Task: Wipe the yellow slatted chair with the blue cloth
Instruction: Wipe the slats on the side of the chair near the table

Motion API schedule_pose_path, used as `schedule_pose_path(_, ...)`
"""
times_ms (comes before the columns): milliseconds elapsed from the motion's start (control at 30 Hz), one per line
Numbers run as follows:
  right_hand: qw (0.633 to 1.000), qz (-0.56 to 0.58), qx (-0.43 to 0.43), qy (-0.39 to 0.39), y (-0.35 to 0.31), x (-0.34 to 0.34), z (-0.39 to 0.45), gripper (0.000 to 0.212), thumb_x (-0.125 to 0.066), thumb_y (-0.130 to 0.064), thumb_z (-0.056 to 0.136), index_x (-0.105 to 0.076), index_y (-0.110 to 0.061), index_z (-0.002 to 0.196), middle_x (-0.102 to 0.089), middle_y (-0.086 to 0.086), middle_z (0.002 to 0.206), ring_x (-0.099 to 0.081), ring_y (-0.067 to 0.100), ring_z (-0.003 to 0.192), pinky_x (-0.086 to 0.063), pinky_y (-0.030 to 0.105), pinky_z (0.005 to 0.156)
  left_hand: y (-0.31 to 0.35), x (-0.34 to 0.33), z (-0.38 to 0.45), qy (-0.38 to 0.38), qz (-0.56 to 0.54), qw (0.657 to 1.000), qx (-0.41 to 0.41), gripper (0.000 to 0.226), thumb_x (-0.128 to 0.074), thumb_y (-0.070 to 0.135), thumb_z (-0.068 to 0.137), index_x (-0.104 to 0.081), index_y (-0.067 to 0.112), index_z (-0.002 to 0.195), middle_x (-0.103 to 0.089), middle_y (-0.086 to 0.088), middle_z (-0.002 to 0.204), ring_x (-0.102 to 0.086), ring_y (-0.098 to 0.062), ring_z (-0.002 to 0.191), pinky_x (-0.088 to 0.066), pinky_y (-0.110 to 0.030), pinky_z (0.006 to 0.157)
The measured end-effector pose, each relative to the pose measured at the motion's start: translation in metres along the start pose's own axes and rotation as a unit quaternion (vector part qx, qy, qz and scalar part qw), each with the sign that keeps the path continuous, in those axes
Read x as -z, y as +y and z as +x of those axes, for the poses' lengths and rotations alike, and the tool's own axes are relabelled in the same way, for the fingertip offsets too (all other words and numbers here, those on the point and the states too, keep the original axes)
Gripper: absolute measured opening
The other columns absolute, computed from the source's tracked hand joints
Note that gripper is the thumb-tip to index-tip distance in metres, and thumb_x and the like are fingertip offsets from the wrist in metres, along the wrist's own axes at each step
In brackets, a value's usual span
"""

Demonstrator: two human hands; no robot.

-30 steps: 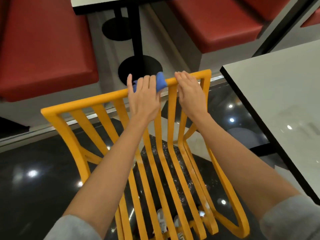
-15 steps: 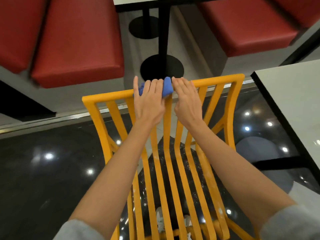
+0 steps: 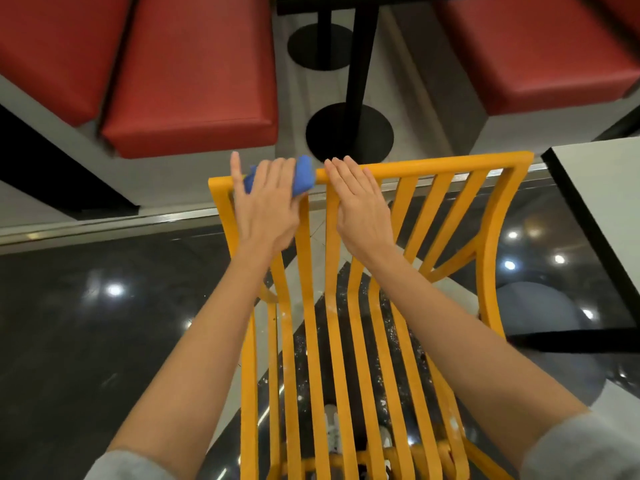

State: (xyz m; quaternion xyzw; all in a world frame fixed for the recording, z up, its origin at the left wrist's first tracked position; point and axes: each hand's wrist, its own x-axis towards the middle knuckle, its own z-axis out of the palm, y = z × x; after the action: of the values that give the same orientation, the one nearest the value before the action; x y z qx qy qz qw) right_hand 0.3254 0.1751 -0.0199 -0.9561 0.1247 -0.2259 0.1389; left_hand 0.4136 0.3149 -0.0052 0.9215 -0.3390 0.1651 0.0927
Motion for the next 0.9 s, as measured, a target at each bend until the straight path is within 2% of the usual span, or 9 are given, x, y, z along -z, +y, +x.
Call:
schedule_pose_path(100,1.0,-0.001,0.024,-0.017,0.01,0.004,-0.004,0.059,-0.045,0.002,0.096,-0.032,-0.014,0.151,-0.038,0.004,0.155,-0.027,0.02,0.148,-0.017,0.039,0.124,-0.027,0.005,-0.012,0.022,-0.004,0.995,0.095,0.033,-0.047,0.032,0.096,-0.05,0.015,0.125,-0.057,0.001,0.12,-0.048,-0.021,0.123,-0.001,-0.061,0.118)
schedule_pose_path(200,1.0,0.019,-0.006,0.001,-0.001,0.001,-0.003,0.061,-0.049,0.004,0.093,-0.035,-0.014,0.15,-0.041,0.004,0.153,-0.028,0.022,0.147,-0.014,0.038,0.123,-0.002,0.002,-0.005,0.007,-0.019,0.988,0.15,0.037,-0.048,0.033,0.096,-0.051,0.012,0.126,-0.056,-0.003,0.124,-0.045,-0.025,0.128,-0.002,-0.059,0.118)
schedule_pose_path(333,0.999,0.028,-0.017,0.01,0.001,0.001,-0.004,0.06,-0.05,0.003,0.091,-0.039,-0.014,0.148,-0.044,0.006,0.15,-0.032,0.023,0.145,-0.014,0.036,0.122,0.03,-0.003,0.005,-0.006,-0.024,1.0,0.015,0.038,-0.044,0.037,0.098,-0.051,0.015,0.129,-0.058,-0.001,0.122,-0.05,-0.025,0.121,-0.009,-0.057,0.12)
schedule_pose_path(400,1.0,0.028,-0.009,0.001,0.002,0.001,-0.004,0.058,-0.049,0.001,0.094,-0.039,-0.015,0.149,-0.044,0.004,0.151,-0.031,0.022,0.145,-0.013,0.036,0.122,0.008,-0.002,0.002,0.001,-0.011,1.0,0.006,0.036,-0.044,0.037,0.098,-0.051,0.017,0.127,-0.059,0.0,0.12,-0.051,-0.023,0.119,-0.006,-0.057,0.12)
schedule_pose_path(533,0.999,0.043,-0.013,0.006,0.001,0.002,-0.004,0.059,-0.05,0.002,0.093,-0.039,-0.015,0.149,-0.044,0.004,0.151,-0.031,0.022,0.145,-0.015,0.038,0.123,-0.011,0.003,-0.005,0.02,-0.046,0.981,0.185,0.032,-0.046,0.035,0.096,-0.052,0.016,0.12,-0.056,-0.003,0.119,-0.046,-0.023,0.126,-0.005,-0.057,0.12)
schedule_pose_path(567,0.999,0.046,-0.018,0.009,-0.001,0.001,-0.004,0.059,-0.05,0.003,0.092,-0.04,-0.014,0.148,-0.045,0.005,0.15,-0.032,0.023,0.145,-0.016,0.038,0.123,0.001,0.003,-0.001,0.012,-0.051,0.979,0.198,0.031,-0.047,0.035,0.096,-0.052,0.016,0.119,-0.057,-0.003,0.12,-0.045,-0.024,0.127,-0.004,-0.056,0.12)
schedule_pose_path(733,0.998,0.052,-0.029,0.007,-0.001,0.005,-0.004,0.055,-0.05,0.003,0.092,-0.042,-0.009,0.145,-0.046,0.008,0.149,-0.035,0.024,0.144,-0.015,0.036,0.121,0.038,-0.006,0.015,0.016,-0.067,0.997,0.024,0.039,-0.041,0.04,0.098,-0.056,0.013,0.122,-0.063,-0.003,0.115,-0.055,-0.025,0.112,-0.012,-0.052,0.12)
schedule_pose_path(800,0.999,0.041,-0.013,-0.009,0.003,0.006,-0.004,0.057,-0.047,0.003,0.094,-0.039,-0.012,0.148,-0.043,0.006,0.152,-0.031,0.022,0.145,-0.014,0.036,0.122,0.009,-0.005,0.007,0.017,-0.056,0.998,0.017,0.038,-0.04,0.04,0.099,-0.054,0.014,0.124,-0.061,-0.001,0.116,-0.054,-0.024,0.113,-0.009,-0.05,0.12)
schedule_pose_path(900,0.999,0.042,-0.014,-0.012,0.004,0.007,-0.005,0.059,-0.045,0.004,0.095,-0.035,-0.014,0.15,-0.041,0.004,0.153,-0.029,0.021,0.147,-0.012,0.035,0.122,-0.042,-0.001,-0.011,0.035,-0.056,0.996,0.056,0.038,-0.041,0.04,0.099,-0.053,0.014,0.124,-0.059,-0.002,0.12,-0.051,-0.024,0.117,-0.018,-0.047,0.117)
